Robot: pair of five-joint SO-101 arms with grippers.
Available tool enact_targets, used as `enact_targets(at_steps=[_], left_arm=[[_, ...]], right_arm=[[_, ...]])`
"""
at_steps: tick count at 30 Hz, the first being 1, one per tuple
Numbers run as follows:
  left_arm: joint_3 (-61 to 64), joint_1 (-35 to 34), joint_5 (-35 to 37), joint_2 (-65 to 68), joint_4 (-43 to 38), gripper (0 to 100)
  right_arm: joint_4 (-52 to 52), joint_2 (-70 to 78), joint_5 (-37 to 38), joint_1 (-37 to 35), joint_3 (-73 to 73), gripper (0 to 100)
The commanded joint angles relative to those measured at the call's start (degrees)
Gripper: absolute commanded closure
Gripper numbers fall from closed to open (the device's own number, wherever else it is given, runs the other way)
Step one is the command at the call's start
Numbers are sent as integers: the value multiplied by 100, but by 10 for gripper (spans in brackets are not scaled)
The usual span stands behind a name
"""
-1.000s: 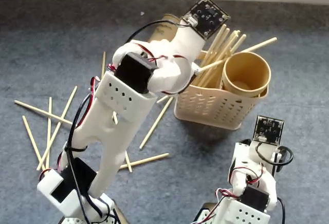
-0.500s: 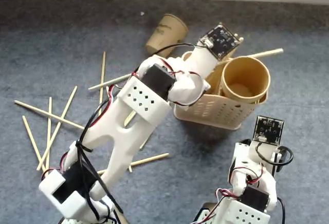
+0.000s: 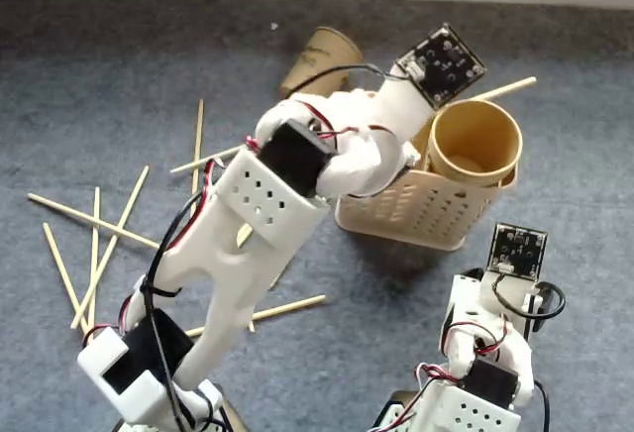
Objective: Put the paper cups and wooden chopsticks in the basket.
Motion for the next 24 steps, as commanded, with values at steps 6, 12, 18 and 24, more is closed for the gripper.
enact_targets(at_steps=[6,12,18,24], left_arm=[[-57,-207,-62,-57,97,844],[971,-497,-62,-66,-835,846],[1402,13,-62,-57,-1046,909],[1191,312,-62,303,-1213,922]], right_arm=[[-136,-31,79,-48,462,663],[-136,-31,79,-48,462,663],[-136,-31,79,-48,462,663],[-136,-31,79,-48,462,663]])
